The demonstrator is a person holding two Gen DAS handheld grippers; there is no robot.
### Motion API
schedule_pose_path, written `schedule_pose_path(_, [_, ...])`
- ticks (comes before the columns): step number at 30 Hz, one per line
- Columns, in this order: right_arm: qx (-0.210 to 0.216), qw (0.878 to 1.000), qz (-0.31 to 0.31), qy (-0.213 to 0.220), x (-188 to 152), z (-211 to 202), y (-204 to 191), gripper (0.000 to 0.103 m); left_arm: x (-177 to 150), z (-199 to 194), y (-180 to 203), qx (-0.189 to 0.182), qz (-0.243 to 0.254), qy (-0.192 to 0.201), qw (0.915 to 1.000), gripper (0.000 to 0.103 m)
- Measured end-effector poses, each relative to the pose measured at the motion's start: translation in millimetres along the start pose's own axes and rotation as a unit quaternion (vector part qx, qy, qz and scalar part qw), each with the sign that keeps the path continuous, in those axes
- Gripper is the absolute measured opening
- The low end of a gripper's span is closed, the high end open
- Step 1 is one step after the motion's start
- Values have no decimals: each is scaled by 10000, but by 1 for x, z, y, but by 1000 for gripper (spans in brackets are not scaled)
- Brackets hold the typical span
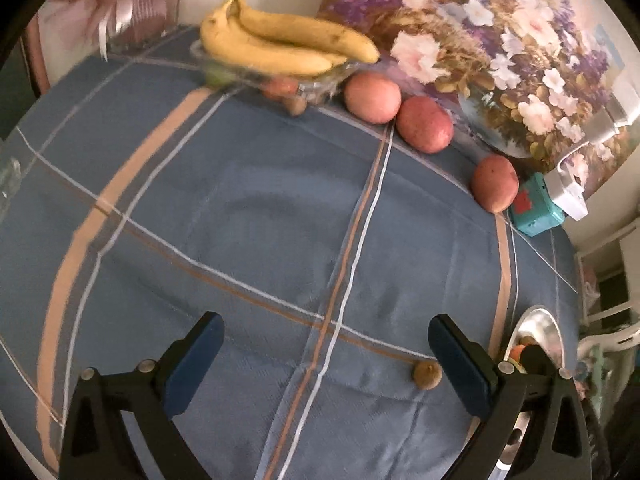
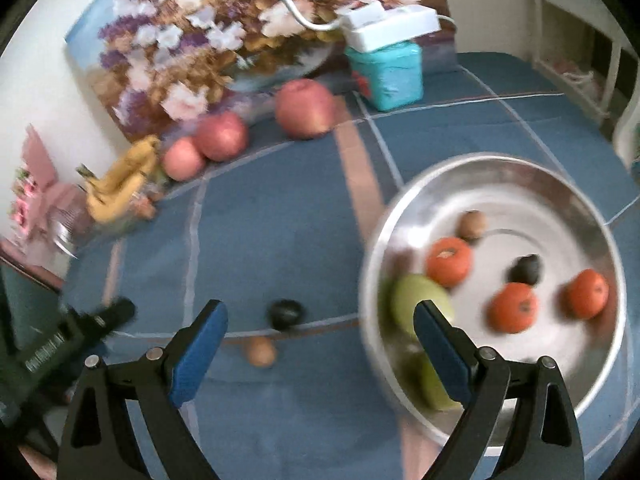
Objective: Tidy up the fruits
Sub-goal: 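Move both open tools back toward the last fruits, then grasp the brown kiwi with the left tool while the right tool grasps the last dark plum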
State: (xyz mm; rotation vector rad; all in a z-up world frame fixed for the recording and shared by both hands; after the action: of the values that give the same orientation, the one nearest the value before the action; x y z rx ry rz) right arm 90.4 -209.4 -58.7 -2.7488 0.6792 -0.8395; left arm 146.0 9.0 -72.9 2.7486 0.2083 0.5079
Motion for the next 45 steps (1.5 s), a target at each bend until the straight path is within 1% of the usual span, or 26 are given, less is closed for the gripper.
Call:
schedule_pose_path(3, [186,9997,126,14,3,3,-5,94,-8,10,8,82,175,-201,9996,102])
schedule_pose_path(4, [234,9996,138,-9,3,5,-7,94,-12,14,14,34,270,-285,9992,102])
schedule_pose_path(6, [268,9995,138,-58,3,9,-9,94,-21,21,29,-176,480,-449,9977,102])
schedule_pose_path(8, [318,9993,184,-90,2,12,-9,90,-29,28,44,-287,748,-580,9951,99])
schedule_pose_path(10, [416,9987,247,-127,3,15,-7,75,-38,34,57,-353,984,-696,9921,92])
schedule_pose_path(14, [516,9980,294,-229,3,24,-5,62,-51,43,78,-575,1223,-860,9871,87])
schedule_pose_path(16, [583,9973,318,-309,0,29,-5,50,-56,48,85,-636,1286,-923,9854,78])
schedule_pose_path(17, [614,9970,309,-360,-1,32,-6,49,-57,51,86,-658,1290,-969,9847,75])
schedule_pose_path(19, [629,9968,255,-419,-4,36,-7,49,-59,57,90,-778,1239,-1078,9833,60])
schedule_pose_path(20, [629,9967,226,-458,-6,38,-8,49,-59,59,91,-825,1205,-1114,9830,56])
schedule_pose_path(22, [631,9963,205,-539,-9,44,-8,48,-62,62,94,-865,1173,-1161,9825,43])
schedule_pose_path(23, [635,9961,197,-575,-11,46,-8,48,-62,63,95,-851,1208,-1160,9822,40])
schedule_pose_path(25, [629,9958,169,-641,-14,51,-9,48,-64,64,99,-840,1309,-1177,9808,30])
schedule_pose_path(27, [626,9954,153,-709,-18,56,-9,48,-64,65,101,-927,1276,-1189,9803,26])
schedule_pose_path(28, [596,9957,115,-697,-19,58,-9,45,-62,65,101,-932,1234,-1181,9809,26])
schedule_pose_path(29, [576,9959,72,-701,-19,59,-10,43,-61,64,101,-922,1220,-1164,9814,26])
schedule_pose_path(32, [569,9962,84,-656,-19,60,-10,43,-59,61,93,-813,1236,-1116,9827,26])
schedule_pose_path(35, [532,9965,75,-636,-20,61,-9,42,-56,60,88,-802,1094,-1142,9841,26])
schedule_pose_path(36, [535,9965,81,-633,-20,61,-9,42,-53,58,84,-780,1030,-1131,9851,26])
schedule_pose_path(39, [579,9964,72,-615,-18,61,-11,35,-40,53,70,-671,778,-1014,9895,26])
schedule_pose_path(40, [581,9964,63,-608,-18,61,-13,35,-36,51,62,-649,635,-961,9912,26])
schedule_pose_path(43, [575,9963,-25,-638,-19,63,-17,35,-23,43,46,-756,239,-847,9932,26])
schedule_pose_path(45, [479,9966,-164,-655,-21,65,-20,35,-17,38,41,-771,135,-761,9940,26])
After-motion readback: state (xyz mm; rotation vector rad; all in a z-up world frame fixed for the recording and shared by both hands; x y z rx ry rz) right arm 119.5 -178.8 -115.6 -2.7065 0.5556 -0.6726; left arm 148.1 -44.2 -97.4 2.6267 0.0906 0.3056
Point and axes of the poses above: each gripper's, at about its wrist camera, not at the fingertips, and z roughly the way its jaws point, y to its right, x to its top, the point moved 8 cm from there along z, roughly the way its jaws point, and after that the axes turned 3 degrees about -x, right-handed, at the moved point
